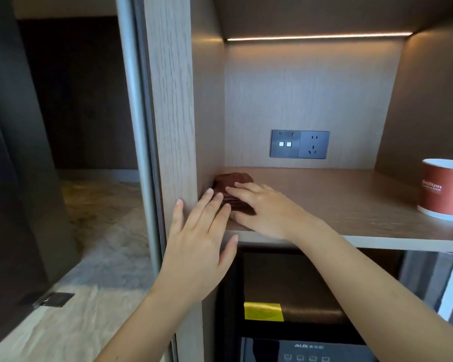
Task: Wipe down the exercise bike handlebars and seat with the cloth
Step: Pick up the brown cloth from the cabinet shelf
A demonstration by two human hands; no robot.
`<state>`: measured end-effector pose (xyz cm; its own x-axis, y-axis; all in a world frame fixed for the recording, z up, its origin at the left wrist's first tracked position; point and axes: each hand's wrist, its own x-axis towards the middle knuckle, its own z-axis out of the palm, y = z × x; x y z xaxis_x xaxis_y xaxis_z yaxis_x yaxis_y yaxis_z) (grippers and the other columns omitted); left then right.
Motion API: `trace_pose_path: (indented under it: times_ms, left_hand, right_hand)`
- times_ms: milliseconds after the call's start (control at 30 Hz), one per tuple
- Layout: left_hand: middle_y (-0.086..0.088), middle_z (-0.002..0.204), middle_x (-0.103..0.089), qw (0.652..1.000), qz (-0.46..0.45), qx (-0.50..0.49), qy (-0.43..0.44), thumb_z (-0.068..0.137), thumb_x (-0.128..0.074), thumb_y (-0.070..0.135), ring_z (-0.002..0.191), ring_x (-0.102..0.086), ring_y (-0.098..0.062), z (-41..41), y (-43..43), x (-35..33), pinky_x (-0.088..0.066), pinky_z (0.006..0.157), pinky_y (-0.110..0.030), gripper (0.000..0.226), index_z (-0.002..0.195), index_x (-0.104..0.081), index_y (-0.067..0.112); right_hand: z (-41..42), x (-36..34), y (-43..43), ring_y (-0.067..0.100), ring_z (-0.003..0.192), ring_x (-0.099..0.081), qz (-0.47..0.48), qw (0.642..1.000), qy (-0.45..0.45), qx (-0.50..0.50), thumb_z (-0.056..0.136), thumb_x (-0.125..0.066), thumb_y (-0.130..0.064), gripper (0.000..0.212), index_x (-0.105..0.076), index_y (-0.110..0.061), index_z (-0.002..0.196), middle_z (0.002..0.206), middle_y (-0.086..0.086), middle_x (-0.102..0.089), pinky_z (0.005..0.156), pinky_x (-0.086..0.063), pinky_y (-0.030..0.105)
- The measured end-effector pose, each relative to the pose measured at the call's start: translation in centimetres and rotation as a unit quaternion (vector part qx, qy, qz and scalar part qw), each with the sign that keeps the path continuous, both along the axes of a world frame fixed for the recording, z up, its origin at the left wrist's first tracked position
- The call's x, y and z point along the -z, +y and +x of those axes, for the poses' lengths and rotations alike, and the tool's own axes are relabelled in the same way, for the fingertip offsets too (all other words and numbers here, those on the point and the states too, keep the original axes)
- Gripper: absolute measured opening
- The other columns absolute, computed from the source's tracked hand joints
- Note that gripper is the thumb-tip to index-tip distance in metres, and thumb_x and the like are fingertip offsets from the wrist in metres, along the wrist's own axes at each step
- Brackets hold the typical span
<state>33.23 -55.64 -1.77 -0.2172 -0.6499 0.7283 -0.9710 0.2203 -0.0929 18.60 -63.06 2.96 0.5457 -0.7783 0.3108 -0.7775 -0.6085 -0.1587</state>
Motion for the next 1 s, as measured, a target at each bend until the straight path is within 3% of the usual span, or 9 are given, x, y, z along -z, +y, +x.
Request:
trace_pose_path:
  times_ms: [133,567,800,1000]
  left_hand:
    - [-0.007,0.129,-0.056,1.000,-0.012,-0.002,-0.001,0.085,-0.035,0.040,0.128,-0.040,-0.021,0.0,-0.2,0.2,-0.012,0.103,-0.056,0.051,0.120,-0.058,0.011]
    - [-0.012,0.131,-0.053,0.999,-0.008,0.013,0.031,0.086,-0.036,0.038,0.130,-0.038,-0.025,-0.7,-0.1,0.7,-0.010,0.106,-0.054,0.049,0.120,-0.057,0.008]
    - [-0.015,0.130,-0.053,0.999,-0.007,0.023,0.025,0.086,-0.034,0.037,0.131,-0.036,-0.029,-2.0,-0.3,0.6,-0.009,0.102,-0.058,0.051,0.121,-0.055,0.007]
    - [-0.014,0.132,-0.052,0.998,0.003,0.052,0.032,0.086,-0.033,0.038,0.132,-0.034,-0.028,-3.2,-0.4,0.4,-0.006,0.103,-0.054,0.051,0.122,-0.055,0.008]
  right_hand:
    - [-0.4,0.2,-0.5,0.018,0.140,-0.017,0.016,1.000,0.010,-0.019,0.092,-0.039,-0.049,0.054,-0.025,-0.036,0.142,0.154,-0.010,-0.019,0.112,-0.023,0.045]
    - [-4.9,1.2,1.5,0.005,0.131,-0.024,-0.020,0.998,-0.008,-0.065,0.091,-0.041,-0.052,0.049,-0.030,-0.042,0.138,0.144,-0.019,-0.030,0.095,-0.025,0.022]
    - [-9.5,1.7,4.1,-0.004,0.129,-0.032,-0.040,0.995,-0.059,-0.067,0.087,-0.044,-0.052,0.042,-0.042,-0.045,0.129,0.136,-0.024,-0.040,0.103,-0.035,0.028]
    - [-12.2,2.1,5.2,0.003,0.123,-0.046,-0.022,0.982,-0.165,-0.090,0.085,-0.055,-0.040,0.031,-0.058,-0.032,0.115,0.127,-0.011,-0.054,0.103,-0.039,0.032]
